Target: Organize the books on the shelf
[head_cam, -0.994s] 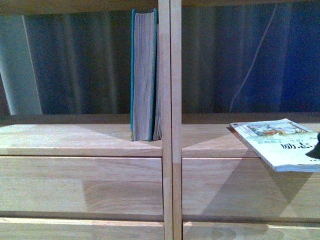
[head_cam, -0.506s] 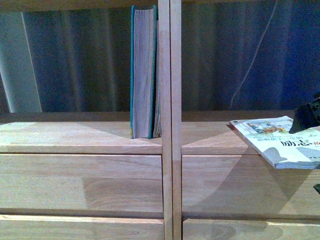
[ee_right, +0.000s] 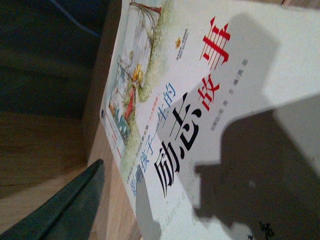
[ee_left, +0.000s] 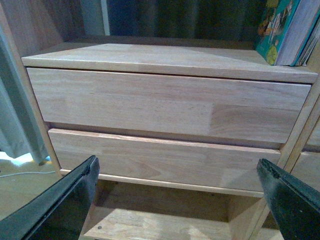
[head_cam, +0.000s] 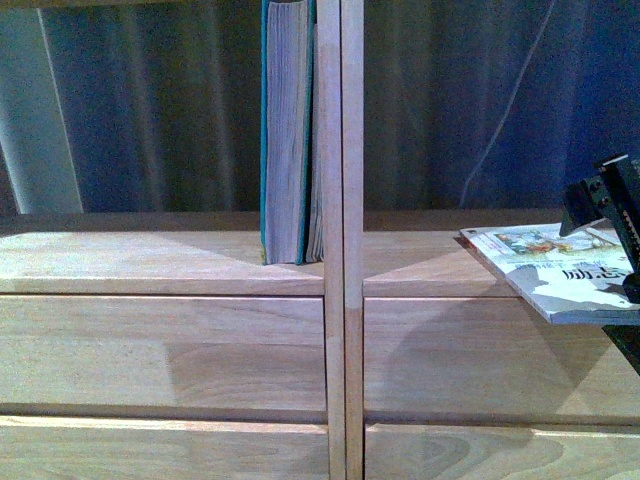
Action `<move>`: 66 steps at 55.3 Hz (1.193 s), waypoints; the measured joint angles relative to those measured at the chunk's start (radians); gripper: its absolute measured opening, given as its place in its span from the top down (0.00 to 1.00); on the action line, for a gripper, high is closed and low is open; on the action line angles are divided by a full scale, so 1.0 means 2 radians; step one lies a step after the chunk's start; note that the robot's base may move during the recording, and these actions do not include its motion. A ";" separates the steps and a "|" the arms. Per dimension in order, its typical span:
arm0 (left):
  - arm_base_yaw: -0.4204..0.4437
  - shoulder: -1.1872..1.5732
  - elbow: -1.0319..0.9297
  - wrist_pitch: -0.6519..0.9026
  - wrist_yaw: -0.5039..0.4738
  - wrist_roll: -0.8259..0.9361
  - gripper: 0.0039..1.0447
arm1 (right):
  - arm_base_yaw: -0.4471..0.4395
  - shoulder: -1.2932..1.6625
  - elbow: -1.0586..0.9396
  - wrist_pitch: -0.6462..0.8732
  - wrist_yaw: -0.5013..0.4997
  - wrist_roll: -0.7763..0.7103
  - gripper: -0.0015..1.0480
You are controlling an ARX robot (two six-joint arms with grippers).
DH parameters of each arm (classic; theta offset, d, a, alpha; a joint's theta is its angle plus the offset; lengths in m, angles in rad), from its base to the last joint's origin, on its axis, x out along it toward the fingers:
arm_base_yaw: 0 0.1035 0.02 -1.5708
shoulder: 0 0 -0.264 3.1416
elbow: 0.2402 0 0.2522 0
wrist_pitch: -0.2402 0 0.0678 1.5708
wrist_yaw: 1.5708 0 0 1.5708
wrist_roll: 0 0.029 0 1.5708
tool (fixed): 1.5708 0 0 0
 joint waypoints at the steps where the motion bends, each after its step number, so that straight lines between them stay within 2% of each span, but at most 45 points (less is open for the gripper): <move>1: 0.000 0.000 0.000 0.000 0.000 0.000 0.07 | -0.001 0.001 0.000 -0.001 0.000 -0.002 0.22; 8: 0.000 0.000 0.000 0.000 0.000 0.000 0.07 | -0.007 0.002 0.001 -0.002 0.001 -0.006 0.41; 18: 0.000 0.000 0.000 0.000 0.000 0.000 0.07 | -0.012 0.002 0.000 0.001 0.001 -0.010 0.82; 22: 0.000 0.000 0.000 0.000 0.000 0.000 0.07 | -0.012 0.001 0.000 0.006 0.001 -0.011 0.92; 44: 0.000 0.000 0.000 0.000 0.000 0.000 0.07 | -0.033 -0.059 -0.017 -0.003 -0.017 -0.035 0.93; 53: 0.000 0.000 0.000 0.000 0.000 0.000 0.07 | -0.066 -0.118 -0.032 -0.021 -0.049 -0.067 0.93; 66: 0.000 0.000 0.000 0.000 0.000 0.000 0.07 | -0.138 -0.213 -0.046 -0.045 -0.107 -0.110 0.93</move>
